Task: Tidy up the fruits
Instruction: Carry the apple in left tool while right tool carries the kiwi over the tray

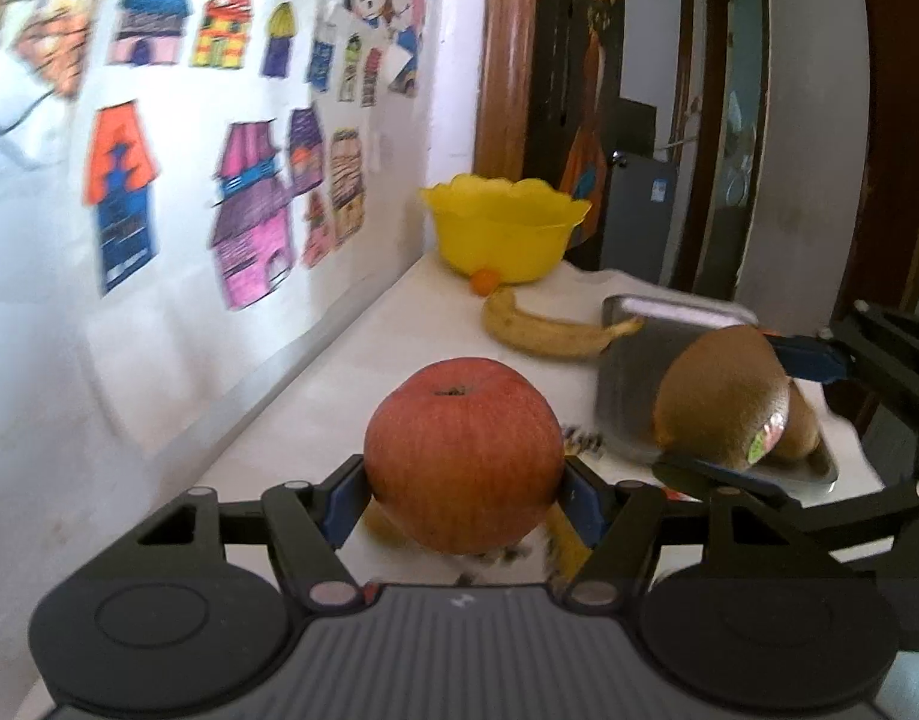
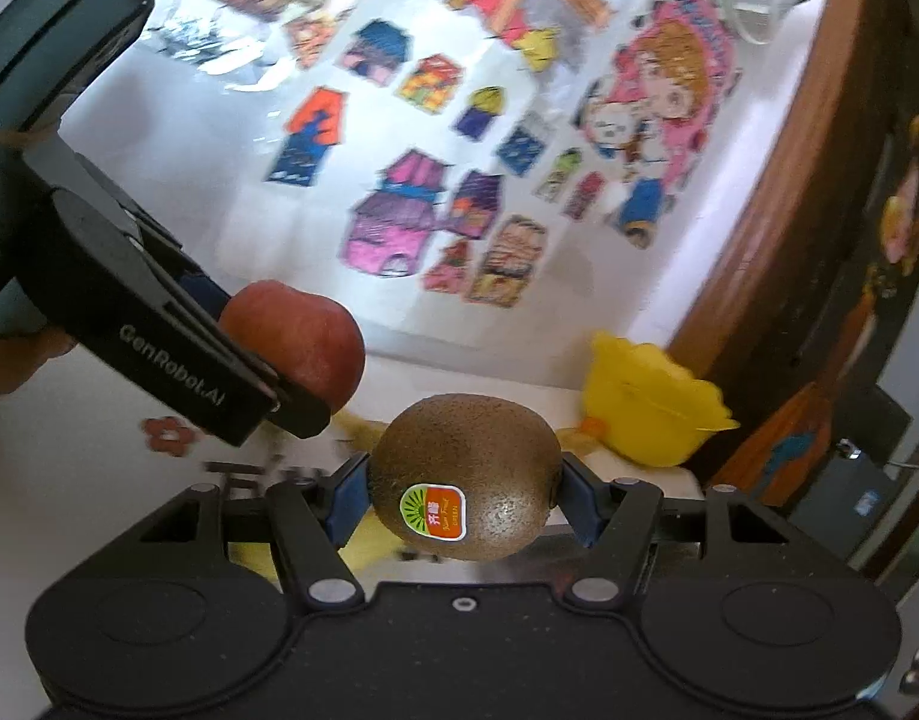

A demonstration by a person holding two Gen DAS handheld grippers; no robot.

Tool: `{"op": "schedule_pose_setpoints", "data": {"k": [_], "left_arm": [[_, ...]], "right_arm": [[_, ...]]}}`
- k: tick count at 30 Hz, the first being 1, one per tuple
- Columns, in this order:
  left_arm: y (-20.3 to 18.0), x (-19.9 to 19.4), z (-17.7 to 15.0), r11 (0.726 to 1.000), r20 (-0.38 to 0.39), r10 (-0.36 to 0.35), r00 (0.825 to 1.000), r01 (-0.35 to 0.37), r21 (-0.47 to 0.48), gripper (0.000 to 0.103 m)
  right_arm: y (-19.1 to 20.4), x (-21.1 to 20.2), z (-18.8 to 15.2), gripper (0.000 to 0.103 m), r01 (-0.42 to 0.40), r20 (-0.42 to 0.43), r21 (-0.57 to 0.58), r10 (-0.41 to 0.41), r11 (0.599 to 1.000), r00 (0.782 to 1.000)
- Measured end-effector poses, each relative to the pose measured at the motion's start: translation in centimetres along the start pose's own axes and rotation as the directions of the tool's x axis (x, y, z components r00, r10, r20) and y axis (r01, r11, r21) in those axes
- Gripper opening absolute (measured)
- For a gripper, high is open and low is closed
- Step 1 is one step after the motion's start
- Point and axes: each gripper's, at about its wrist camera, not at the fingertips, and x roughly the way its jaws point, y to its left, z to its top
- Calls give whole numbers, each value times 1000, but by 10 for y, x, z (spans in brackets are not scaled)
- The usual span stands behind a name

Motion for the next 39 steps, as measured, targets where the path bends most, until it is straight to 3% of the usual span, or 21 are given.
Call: {"op": "schedule_pose_setpoints", "data": {"k": [6,11,23,39], "left_arm": [[-29,23,25,999,34,-49,998,48,14,71],[-56,53,38,996,26,-85,996,84,23,71],[-88,109,31,990,-56,-128,990,131,55,71],[-95,117,27,985,-133,-124,983,138,104,72]], "right_arm": [[-47,-5,-12,67,115,3,36,-116,993,993],[-82,8,-24,67,160,-22,34,-159,987,987],[-114,50,-59,66,125,-73,15,-123,992,990],[-110,67,-65,67,76,-149,-38,-81,996,986]]}}
